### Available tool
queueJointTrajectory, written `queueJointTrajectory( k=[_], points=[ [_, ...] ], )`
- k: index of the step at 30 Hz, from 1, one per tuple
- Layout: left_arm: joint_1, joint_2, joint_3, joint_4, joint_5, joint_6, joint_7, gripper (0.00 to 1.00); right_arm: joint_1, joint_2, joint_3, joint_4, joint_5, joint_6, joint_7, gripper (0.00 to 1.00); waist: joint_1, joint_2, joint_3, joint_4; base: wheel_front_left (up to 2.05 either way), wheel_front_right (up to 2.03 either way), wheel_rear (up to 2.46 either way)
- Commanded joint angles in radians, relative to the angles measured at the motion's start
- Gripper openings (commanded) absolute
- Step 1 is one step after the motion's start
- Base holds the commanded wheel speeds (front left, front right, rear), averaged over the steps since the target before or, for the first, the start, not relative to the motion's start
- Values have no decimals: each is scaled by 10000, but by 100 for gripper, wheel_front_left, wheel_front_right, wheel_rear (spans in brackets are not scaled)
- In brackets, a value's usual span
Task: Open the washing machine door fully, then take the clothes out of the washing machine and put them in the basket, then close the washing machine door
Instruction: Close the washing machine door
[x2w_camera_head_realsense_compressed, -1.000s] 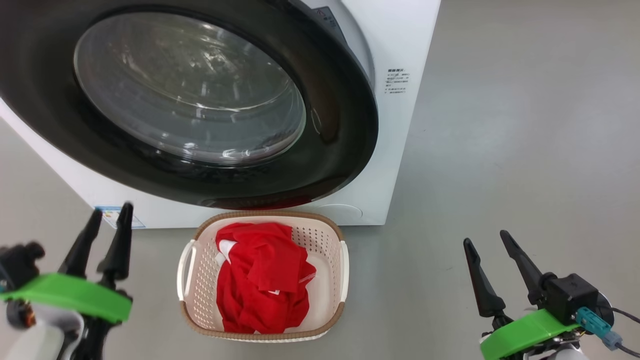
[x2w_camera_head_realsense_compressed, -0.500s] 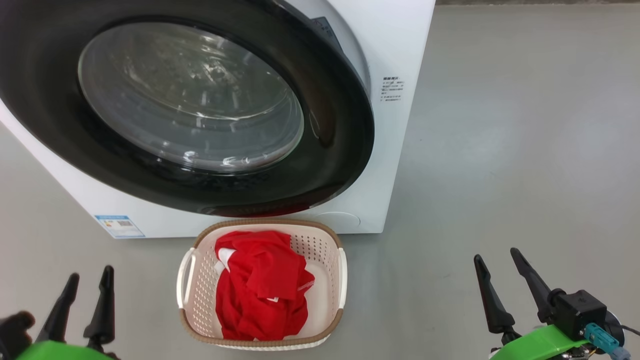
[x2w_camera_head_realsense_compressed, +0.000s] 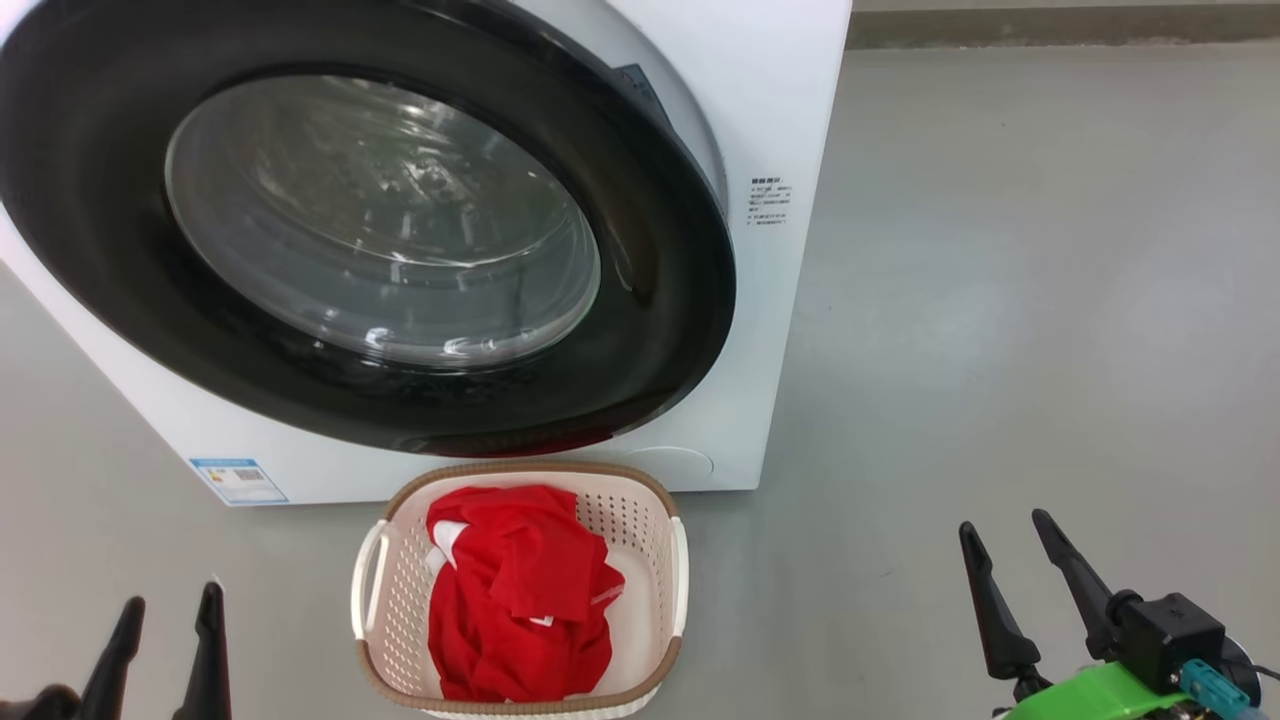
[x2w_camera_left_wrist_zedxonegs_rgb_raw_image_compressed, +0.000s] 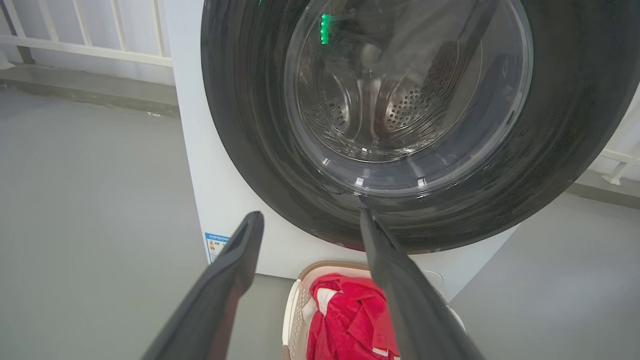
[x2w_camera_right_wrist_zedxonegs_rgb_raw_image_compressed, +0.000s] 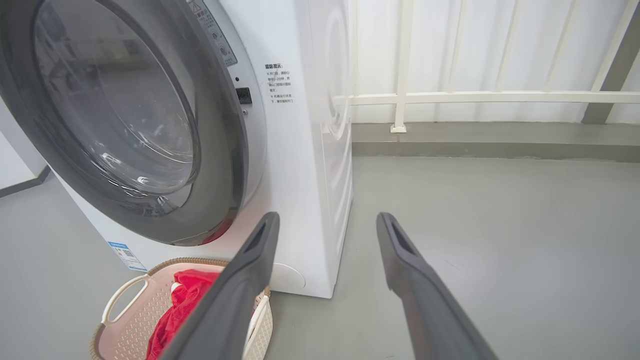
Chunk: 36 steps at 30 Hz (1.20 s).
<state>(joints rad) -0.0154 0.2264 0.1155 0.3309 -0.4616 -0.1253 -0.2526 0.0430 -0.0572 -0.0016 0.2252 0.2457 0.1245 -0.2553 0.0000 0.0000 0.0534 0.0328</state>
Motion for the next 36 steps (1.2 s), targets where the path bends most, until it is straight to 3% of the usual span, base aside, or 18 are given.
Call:
queueJointTrajectory(
  k=[1,16,34,35,36],
  points=[
    [6,94,495,-333,229,-54,-91,100,71,-144,154,-268,-16,62,-65,100,0,0,-86,-5,0,0,0],
    [727,-458,804,-652,1459,-54,-91,100,386,-154,154,-263,48,62,-65,100,0,0,-366,-1,0,0,0],
    [752,-469,773,-844,1733,-54,-91,100,233,-115,215,-302,71,62,-65,100,0,0,-312,213,0,0,0],
    [738,-474,767,-858,1739,-54,-91,100,179,-111,244,-296,87,62,-65,61,0,0,-295,232,0,0,0],
    [725,-481,752,-873,1748,-54,-91,100,119,-108,290,-287,104,62,-65,40,0,0,-279,256,0,0,0]
  ],
)
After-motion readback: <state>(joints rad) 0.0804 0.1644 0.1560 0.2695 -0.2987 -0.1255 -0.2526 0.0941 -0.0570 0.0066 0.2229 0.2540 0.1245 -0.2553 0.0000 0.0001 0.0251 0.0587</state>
